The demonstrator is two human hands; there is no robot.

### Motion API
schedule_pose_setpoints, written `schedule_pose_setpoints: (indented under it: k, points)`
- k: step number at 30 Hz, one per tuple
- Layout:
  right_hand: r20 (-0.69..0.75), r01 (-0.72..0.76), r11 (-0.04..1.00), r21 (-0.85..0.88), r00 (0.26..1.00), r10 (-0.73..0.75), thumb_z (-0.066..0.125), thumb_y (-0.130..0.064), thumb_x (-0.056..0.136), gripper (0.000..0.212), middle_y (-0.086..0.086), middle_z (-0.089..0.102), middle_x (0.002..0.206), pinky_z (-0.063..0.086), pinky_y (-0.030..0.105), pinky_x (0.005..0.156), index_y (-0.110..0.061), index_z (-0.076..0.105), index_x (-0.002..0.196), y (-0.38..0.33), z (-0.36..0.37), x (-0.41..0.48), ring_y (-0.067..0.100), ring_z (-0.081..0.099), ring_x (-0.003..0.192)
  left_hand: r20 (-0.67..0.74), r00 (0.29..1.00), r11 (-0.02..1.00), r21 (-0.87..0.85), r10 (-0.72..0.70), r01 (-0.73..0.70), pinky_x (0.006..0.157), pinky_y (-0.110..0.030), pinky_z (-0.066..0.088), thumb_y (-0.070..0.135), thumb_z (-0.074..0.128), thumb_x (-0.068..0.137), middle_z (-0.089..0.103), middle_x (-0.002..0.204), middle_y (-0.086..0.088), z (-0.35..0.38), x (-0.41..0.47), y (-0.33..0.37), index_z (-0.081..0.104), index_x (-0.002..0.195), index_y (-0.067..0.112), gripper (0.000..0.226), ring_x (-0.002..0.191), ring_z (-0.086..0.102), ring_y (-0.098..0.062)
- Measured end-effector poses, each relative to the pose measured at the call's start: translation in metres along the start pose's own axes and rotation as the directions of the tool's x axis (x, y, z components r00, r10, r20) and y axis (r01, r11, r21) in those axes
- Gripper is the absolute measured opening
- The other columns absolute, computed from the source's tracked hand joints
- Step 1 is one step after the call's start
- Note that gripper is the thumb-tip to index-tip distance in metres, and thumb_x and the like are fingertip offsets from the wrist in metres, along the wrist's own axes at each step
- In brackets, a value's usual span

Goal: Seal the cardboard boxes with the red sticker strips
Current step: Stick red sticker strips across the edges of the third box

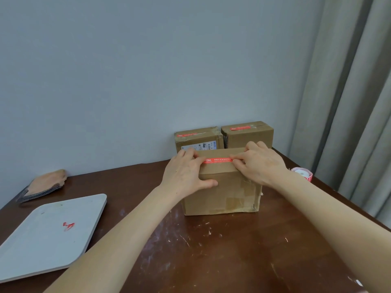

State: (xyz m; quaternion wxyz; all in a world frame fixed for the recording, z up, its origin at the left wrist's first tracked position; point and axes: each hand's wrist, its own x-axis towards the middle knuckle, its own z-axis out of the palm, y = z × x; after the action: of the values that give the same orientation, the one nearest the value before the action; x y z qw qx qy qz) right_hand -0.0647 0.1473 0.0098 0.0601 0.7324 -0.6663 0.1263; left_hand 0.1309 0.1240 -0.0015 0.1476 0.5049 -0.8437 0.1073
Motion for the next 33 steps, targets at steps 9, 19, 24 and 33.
schedule_pose_setpoints:
  k: [9, 19, 24, 33]
  points:
    - [-0.063, 0.054, 0.999, 0.008, 0.997, -0.053, 0.031, -0.042, 0.100, 0.037, 0.000, 0.049, 0.105, 0.039, 0.031, 0.077, -0.041, 0.060, 0.123, 0.002, -0.001, -0.008, 0.019, 0.043, 0.100, -0.062, 0.997, 0.999, -0.010, 0.050, -0.051, 0.082, -0.022, 0.040, 0.063, 0.054, 0.080, 0.046, 0.126, 0.011, -0.001, -0.011, -0.002, 0.046, 0.135, 0.028, 0.065, 0.115, 0.039, -0.009]
    - [-0.051, 0.034, 0.999, 0.010, 0.998, -0.033, 0.031, -0.041, 0.099, 0.037, -0.002, 0.048, 0.102, 0.038, 0.030, 0.077, -0.043, 0.060, 0.123, 0.002, -0.001, -0.007, 0.018, 0.042, 0.098, -0.058, 0.997, 0.998, -0.028, 0.056, -0.058, 0.082, -0.022, 0.041, 0.060, 0.055, 0.081, 0.049, 0.124, 0.012, -0.002, -0.012, -0.006, 0.051, 0.130, 0.029, 0.058, 0.116, 0.040, -0.007]
    - [-0.008, 0.021, 0.999, 0.048, 1.000, -0.021, 0.032, -0.041, 0.099, 0.037, -0.002, 0.049, 0.106, 0.041, 0.033, 0.083, -0.042, 0.061, 0.123, 0.002, -0.002, -0.004, 0.020, 0.043, 0.103, -0.032, 0.998, 0.998, -0.041, 0.053, -0.054, 0.084, -0.023, 0.041, 0.061, 0.056, 0.081, 0.049, 0.124, 0.012, -0.003, -0.009, -0.008, 0.051, 0.130, 0.029, 0.058, 0.115, 0.040, -0.007]
    - [-0.054, 0.062, 0.997, 0.040, 0.997, -0.060, 0.031, -0.046, 0.099, 0.038, 0.000, 0.048, 0.115, 0.040, 0.032, 0.088, -0.042, 0.052, 0.131, 0.000, -0.001, -0.008, 0.019, 0.041, 0.109, -0.073, 0.996, 0.998, -0.033, 0.045, -0.047, 0.084, -0.023, 0.039, 0.063, 0.056, 0.078, 0.043, 0.127, 0.008, -0.003, -0.009, -0.004, 0.040, 0.138, 0.033, 0.069, 0.117, 0.037, -0.011]
